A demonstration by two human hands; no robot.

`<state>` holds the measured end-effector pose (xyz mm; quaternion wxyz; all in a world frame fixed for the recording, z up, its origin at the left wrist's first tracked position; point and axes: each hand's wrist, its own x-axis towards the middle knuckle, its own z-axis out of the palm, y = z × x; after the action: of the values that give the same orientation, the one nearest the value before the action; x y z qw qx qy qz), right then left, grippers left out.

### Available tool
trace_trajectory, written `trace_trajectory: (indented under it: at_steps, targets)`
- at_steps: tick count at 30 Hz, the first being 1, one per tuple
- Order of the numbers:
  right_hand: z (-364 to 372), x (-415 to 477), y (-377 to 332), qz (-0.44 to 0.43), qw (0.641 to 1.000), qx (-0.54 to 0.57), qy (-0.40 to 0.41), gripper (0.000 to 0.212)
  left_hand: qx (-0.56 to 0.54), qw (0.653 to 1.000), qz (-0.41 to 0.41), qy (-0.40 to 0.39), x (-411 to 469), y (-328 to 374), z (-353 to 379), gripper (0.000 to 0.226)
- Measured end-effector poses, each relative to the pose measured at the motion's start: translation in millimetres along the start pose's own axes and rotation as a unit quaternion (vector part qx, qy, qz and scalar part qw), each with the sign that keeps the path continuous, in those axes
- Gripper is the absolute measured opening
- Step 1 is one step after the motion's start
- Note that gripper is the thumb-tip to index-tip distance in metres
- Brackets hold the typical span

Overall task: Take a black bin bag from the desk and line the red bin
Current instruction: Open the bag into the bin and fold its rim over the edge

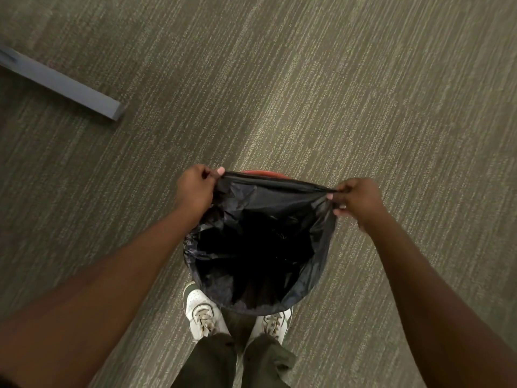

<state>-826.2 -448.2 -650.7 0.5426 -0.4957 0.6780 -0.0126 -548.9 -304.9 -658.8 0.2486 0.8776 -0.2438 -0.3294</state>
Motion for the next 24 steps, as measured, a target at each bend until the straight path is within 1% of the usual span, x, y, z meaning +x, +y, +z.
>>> trace_trajectory:
  at_steps: [2, 4, 5, 7, 9, 11, 12, 14, 16, 18, 21, 24]
  targets:
    - [4.9, 9.8, -2.6, 0.017, 1.000, 0.015, -0.006, 0.010, 0.065, 0.997, -0.013, 0.027, 4.3, 5.5, 5.3, 0.036]
    - [10.9, 14.3, -1.7, 0.036, 0.999, 0.017, -0.020, 0.009, 0.120, 0.992, -0.004, 0.039, 7.1, 8.3, 10.3, 0.035]
    - [13.9, 15.4, 0.0, 0.038, 0.999, 0.016, -0.029, 0.010, 0.120, 0.992, 0.002, 0.034, 8.9, 9.0, 12.9, 0.034]
    - [19.1, 15.9, 3.2, 0.014, 0.999, 0.002, -0.043, 0.012, 0.075, 0.997, 0.000, 0.007, 12.3, 10.6, 18.1, 0.032]
    - [23.6, 16.1, 5.9, -0.016, 0.999, -0.001, -0.032, 0.015, 0.019, 1.000, -0.006, -0.009, 16.5, 12.6, 21.9, 0.031]
    - [29.6, 17.6, 6.5, -0.026, 0.999, 0.010, -0.017, 0.018, -0.015, 1.000, -0.021, -0.008, 23.6, 12.6, 23.6, 0.033]
    - [33.1, 18.0, 6.7, -0.034, 0.999, 0.010, -0.015, 0.017, -0.016, 0.999, -0.028, -0.005, 27.0, 12.4, 24.5, 0.036]
    - [39.7, 20.4, 7.1, -0.058, 0.998, -0.013, -0.026, 0.015, 0.016, 0.999, -0.042, -0.008, 34.8, 14.3, 25.9, 0.040]
    - [45.1, 24.6, 8.9, -0.075, 0.996, -0.041, -0.024, 0.029, 0.069, 0.995, -0.058, -0.030, 41.4, 15.6, 29.0, 0.041]
    - [49.9, 31.9, 13.6, -0.076, 0.996, -0.055, -0.002, 0.040, 0.119, 0.988, -0.075, -0.061, 47.2, 11.7, 33.4, 0.043]
    - [55.8, 41.7, 22.9, -0.037, 0.997, -0.057, 0.036, 0.045, 0.143, 0.981, -0.090, -0.093, 52.8, -0.2, 37.9, 0.044]
    - [60.0, 44.6, 31.2, 0.024, 0.999, -0.007, 0.029, 0.036, 0.089, 0.979, -0.123, -0.134, 54.5, -13.3, 37.2, 0.038]
